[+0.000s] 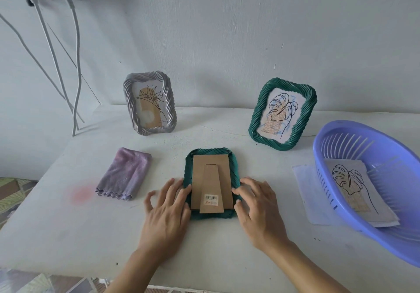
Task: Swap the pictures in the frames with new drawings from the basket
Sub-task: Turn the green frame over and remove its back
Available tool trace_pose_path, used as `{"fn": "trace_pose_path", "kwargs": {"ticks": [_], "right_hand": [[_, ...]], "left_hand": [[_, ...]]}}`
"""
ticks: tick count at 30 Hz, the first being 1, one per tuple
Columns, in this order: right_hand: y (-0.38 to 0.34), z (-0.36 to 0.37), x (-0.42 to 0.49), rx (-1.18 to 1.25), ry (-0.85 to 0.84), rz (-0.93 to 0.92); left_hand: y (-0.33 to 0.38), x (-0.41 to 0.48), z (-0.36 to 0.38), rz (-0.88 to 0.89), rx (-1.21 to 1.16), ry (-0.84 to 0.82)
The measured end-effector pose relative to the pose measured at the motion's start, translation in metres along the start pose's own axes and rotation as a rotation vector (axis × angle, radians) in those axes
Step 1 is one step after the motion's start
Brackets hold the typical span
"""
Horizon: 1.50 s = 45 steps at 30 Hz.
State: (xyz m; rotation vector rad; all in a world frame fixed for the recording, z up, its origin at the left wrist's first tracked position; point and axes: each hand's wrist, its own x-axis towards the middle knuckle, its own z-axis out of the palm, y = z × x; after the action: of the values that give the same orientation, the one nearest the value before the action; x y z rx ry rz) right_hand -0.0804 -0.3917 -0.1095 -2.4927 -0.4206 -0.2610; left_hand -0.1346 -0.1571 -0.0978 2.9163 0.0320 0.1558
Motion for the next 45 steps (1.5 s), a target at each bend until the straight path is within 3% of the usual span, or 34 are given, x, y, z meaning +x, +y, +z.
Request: {"fn": "trace_pose_path", "kwargs": {"ticks": [8, 16, 25, 30, 32, 35, 39, 45], "right_hand": [[-0.001, -0.003, 0.0, -0.017, -0.014, -0.023], [-0.004, -0.007, 0.006, 0.136, 0.022, 0.017], [-0.042, -0.01, 0.038, -0.039, 0.045, -0.036], [-0.013, -0.003, 0.04, -0.058, 0.051, 0.07], [-0.001, -0.002, 0.038, -0.065, 0.016, 0.049], [0.007, 0.0, 0.038, -0.087, 0.002, 0.0], [0.01, 0.003, 0.037, -0.089, 0.023, 0.003], [0.009, 0.002, 0.037, -0.099, 0.026, 0.005]], "left_hand": [[0.0, -0.001, -0.003, -0.011, -0.031, 0.004], [0.0, 0.0, -0.004, -0.02, -0.109, 0.056], [-0.003, 0.0, -0.002, -0.035, -0.142, 0.059], [0.011, 0.012, -0.016, -0.203, -0.374, 0.109], [0.024, 0.023, -0.027, -0.184, -0.315, 0.137], [0.048, 0.042, -0.036, -0.048, -0.127, 0.02], [0.07, 0.063, -0.032, -0.068, 0.006, -0.12], [0.074, 0.076, -0.038, -0.101, -0.096, -0.179]]}}
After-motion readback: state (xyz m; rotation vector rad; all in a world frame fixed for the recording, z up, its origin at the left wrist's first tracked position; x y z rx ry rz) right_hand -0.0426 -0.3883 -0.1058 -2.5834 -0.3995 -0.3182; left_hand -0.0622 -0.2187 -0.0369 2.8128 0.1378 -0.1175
